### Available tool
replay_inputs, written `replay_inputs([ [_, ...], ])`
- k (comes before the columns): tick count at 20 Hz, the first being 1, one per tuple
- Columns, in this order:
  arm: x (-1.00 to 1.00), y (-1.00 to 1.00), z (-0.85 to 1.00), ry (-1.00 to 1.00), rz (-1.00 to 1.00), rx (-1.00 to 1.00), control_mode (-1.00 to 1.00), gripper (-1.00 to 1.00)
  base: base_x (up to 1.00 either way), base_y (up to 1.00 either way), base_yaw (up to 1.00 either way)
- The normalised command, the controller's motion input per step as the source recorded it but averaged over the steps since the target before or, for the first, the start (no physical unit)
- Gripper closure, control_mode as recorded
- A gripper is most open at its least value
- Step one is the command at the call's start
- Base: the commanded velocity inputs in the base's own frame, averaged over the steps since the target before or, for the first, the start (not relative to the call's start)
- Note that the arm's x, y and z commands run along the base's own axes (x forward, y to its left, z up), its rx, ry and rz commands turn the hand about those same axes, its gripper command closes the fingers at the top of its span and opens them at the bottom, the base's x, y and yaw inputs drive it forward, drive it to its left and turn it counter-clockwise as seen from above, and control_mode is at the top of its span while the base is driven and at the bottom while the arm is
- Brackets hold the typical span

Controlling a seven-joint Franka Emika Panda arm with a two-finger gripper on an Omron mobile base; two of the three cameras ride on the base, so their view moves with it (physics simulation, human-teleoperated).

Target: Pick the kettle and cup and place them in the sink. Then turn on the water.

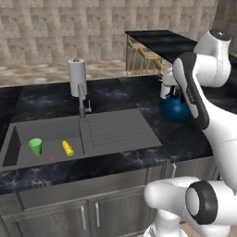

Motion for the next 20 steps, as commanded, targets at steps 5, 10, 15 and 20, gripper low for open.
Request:
replay_inputs([
  [5,0.00,0.60,0.00,0.02,0.00,0.00,-1.00,1.00,0.00,0.00,0.00],
  [10,0.02,0.62,0.00,0.05,0.00,0.00,-1.00,1.00,0.00,0.00,0.00],
  [15,0.02,0.54,-0.01,0.03,0.01,0.00,-1.00,1.00,0.00,0.00,0.00],
  [20,0.02,0.44,-0.04,0.02,0.02,0.00,-1.00,1.00,0.00,0.00,0.00],
])
